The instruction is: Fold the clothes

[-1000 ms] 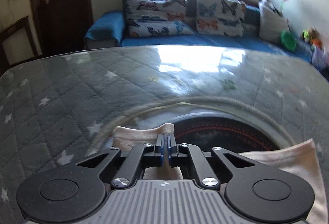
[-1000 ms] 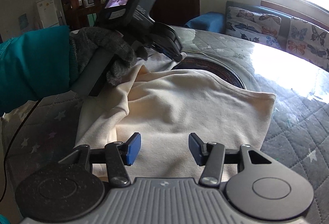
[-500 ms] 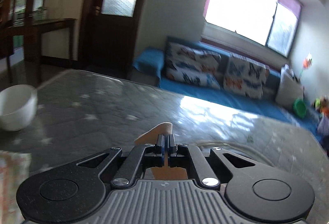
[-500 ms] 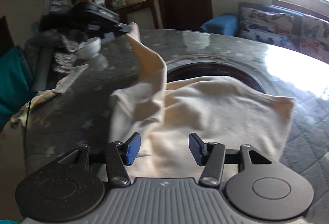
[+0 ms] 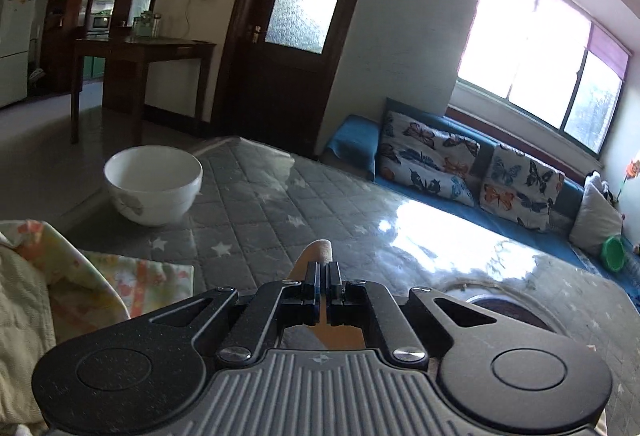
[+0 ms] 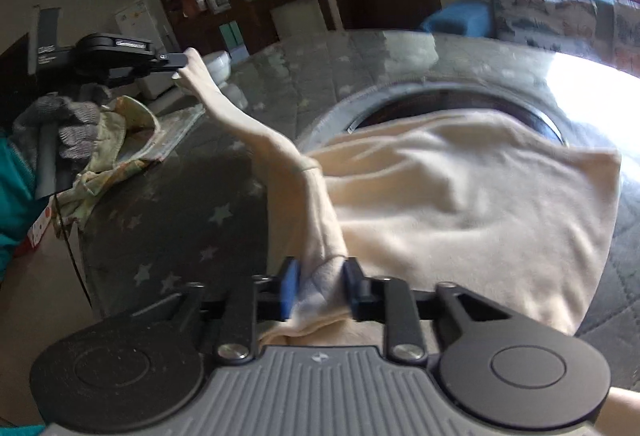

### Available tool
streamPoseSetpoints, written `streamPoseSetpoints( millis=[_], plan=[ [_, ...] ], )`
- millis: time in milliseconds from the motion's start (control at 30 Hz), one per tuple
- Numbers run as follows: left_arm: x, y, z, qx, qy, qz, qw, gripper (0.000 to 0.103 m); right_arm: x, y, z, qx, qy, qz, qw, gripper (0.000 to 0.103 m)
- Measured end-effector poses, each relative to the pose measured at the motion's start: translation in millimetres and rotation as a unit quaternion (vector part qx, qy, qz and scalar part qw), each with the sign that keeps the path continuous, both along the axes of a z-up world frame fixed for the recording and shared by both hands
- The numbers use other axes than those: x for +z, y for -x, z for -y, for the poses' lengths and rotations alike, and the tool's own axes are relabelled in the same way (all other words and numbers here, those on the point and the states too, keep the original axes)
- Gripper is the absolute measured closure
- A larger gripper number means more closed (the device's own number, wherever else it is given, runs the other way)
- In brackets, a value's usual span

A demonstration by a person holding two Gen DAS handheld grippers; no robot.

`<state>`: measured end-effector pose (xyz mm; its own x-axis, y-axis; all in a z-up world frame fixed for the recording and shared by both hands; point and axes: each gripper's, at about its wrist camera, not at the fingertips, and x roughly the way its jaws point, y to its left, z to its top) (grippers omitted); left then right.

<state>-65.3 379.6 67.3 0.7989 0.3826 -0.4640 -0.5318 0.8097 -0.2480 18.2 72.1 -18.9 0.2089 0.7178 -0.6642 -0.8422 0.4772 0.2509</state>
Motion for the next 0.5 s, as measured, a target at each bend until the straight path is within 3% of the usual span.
streamPoseSetpoints(
  millis=[267,500],
  plan=[
    [15.5,27.8,-5.8,0.024,-0.027,0.025,0.999,0.101,29.7,55.1,-3.4,0.122,-0.023,0.045,0.991,0.095],
    [-12.6,57.8,-16.6,0.072,-0.02,-0.015,0.9971,0.1,1.7,96.5,-37.8,0.217,0.013,0.038,0.975,0.095]
  ],
)
